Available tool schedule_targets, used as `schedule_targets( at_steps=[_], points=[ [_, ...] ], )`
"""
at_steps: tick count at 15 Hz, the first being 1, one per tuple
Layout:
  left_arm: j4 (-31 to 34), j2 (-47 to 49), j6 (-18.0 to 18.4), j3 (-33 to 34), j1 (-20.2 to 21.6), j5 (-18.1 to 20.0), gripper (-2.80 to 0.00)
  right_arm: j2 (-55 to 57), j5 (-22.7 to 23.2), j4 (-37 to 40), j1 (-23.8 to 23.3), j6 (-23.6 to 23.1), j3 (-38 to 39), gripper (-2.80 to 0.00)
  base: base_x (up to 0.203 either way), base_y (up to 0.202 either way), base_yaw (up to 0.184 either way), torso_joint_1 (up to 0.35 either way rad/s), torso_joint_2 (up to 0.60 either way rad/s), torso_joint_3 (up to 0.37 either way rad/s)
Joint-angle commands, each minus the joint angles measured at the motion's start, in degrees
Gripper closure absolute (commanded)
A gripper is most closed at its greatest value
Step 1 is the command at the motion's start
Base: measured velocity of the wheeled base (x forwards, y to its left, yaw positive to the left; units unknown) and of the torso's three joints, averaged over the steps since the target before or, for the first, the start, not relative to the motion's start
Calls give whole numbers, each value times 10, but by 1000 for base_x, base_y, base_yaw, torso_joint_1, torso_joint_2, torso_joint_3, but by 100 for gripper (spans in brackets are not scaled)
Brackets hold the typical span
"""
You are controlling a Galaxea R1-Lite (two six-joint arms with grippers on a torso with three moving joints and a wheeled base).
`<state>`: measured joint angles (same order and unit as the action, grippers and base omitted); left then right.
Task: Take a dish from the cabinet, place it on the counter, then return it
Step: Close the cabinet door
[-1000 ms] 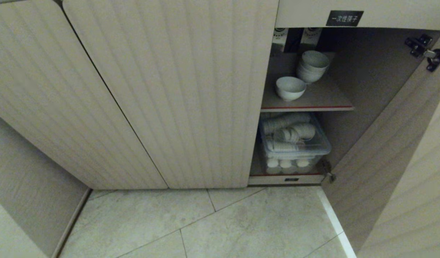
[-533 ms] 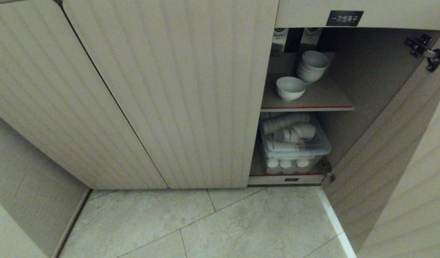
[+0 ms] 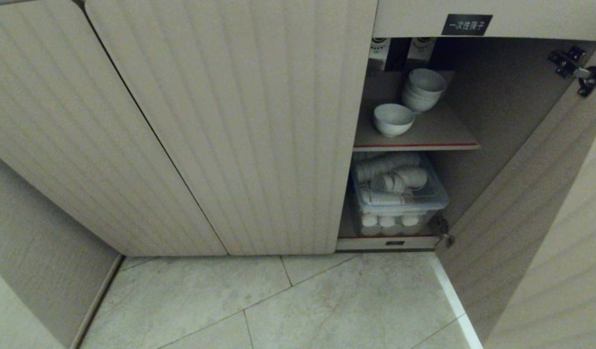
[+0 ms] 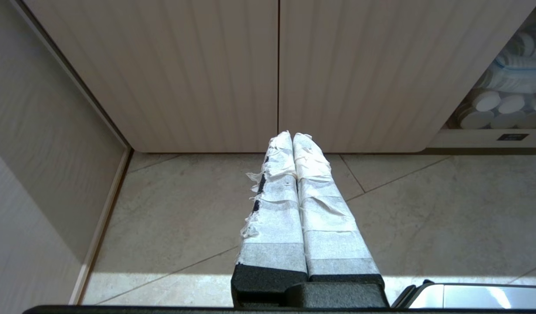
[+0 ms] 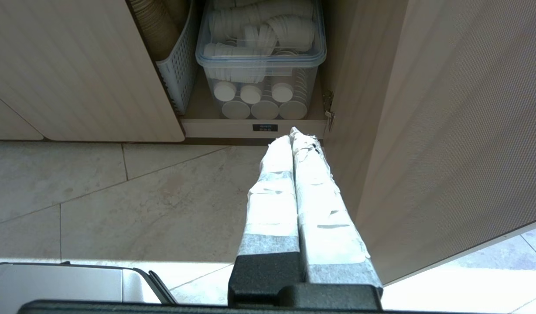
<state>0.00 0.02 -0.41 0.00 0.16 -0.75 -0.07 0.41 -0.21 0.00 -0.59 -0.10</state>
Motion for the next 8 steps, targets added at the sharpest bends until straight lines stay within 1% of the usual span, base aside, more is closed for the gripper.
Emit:
schedule_targets(
  at_steps=[1, 8],
  points=[
    [0, 0, 0, 0, 0, 0, 0, 1, 0, -1, 0, 0, 0, 0, 0, 0, 0, 0, 0, 0],
    [0, 0, 0, 0, 0, 0, 0, 1, 0, -1, 0, 0, 0, 0, 0, 0, 0, 0, 0, 0]
  ],
)
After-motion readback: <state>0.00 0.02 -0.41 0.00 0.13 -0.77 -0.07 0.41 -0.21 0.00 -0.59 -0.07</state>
